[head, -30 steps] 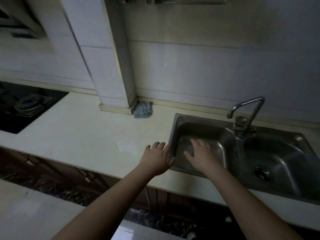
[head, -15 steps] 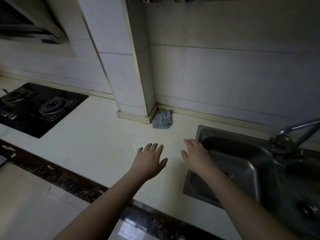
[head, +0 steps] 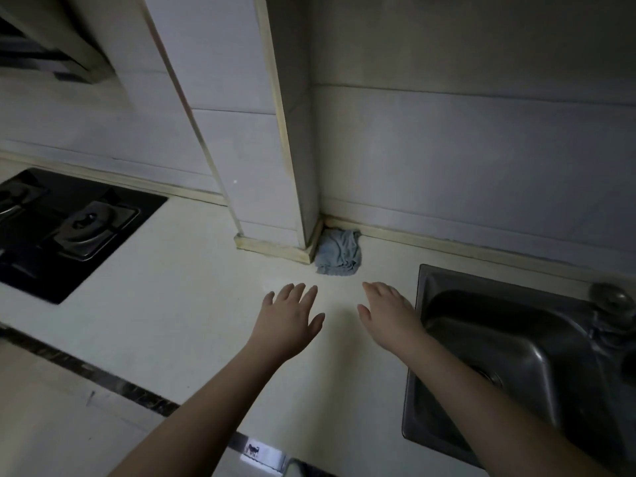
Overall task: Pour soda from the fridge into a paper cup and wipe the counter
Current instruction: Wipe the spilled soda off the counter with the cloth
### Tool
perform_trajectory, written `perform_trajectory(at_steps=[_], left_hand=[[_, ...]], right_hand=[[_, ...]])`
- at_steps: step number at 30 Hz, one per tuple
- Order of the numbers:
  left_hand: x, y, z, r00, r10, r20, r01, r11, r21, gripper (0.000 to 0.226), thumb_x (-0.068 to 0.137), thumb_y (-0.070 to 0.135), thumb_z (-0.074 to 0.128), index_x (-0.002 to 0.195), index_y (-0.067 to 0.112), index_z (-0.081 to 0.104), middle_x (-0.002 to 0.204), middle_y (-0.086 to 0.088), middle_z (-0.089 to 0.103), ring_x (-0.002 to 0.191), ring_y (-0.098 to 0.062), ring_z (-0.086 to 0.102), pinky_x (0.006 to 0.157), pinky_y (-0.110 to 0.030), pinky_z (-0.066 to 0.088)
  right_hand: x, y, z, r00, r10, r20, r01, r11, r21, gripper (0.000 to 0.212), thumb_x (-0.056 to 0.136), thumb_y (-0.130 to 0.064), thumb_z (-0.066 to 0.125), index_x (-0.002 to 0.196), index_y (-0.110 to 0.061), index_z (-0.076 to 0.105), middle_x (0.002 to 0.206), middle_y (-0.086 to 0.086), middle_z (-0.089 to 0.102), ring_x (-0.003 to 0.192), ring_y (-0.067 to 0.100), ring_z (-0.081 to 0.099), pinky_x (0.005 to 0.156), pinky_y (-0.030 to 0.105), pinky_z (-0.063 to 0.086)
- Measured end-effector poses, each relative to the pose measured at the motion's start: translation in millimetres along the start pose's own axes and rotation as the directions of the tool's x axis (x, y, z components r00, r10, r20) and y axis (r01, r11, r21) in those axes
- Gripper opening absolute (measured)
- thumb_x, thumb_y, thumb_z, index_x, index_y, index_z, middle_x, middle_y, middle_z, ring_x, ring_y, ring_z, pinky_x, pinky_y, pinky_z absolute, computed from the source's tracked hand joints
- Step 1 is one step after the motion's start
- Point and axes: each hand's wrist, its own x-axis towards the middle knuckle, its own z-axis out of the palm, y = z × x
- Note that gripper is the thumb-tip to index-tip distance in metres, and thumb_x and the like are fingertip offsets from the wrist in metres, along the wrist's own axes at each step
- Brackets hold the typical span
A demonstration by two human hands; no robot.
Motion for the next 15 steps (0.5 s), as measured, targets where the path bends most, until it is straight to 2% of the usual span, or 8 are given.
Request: perform_trajectory(at_steps=[8,15], left_hand=[[61.1,-59.5,7.6,0.995,0.103,0.002,-0.103,0.993,-0.048,0.063,0.099,0.052,0.032,0.153,0.022,0.021,0.155,-0.002,0.032,0.143,-0.024,0.025,0.113,-0.045,0.026],[100.6,-113.8,16.0,0.979,0.199,-0.040,-0.201,0.977,-0.072,0.060,0.098,0.048,0.038,0.150,0.019,0.031,0.151,-0.006,0.041,0.140,-0.027,0.034,0.112,-0.044,0.030]], right_hand=[[67.4,-37.3,30.1,0.995,0.086,-0.044,-0.083,0.995,0.058,0.051,0.100,-0.031,0.038,0.145,-0.009,0.031,0.147,0.010,0.036,0.133,0.025,0.034,0.107,0.036,0.031],[143.3,-42.5,57.7,0.986,0.123,-0.113,-0.120,0.992,0.040,0.050,0.097,-0.028,0.042,0.143,-0.010,0.035,0.145,0.011,0.041,0.131,0.028,0.039,0.105,0.037,0.033]])
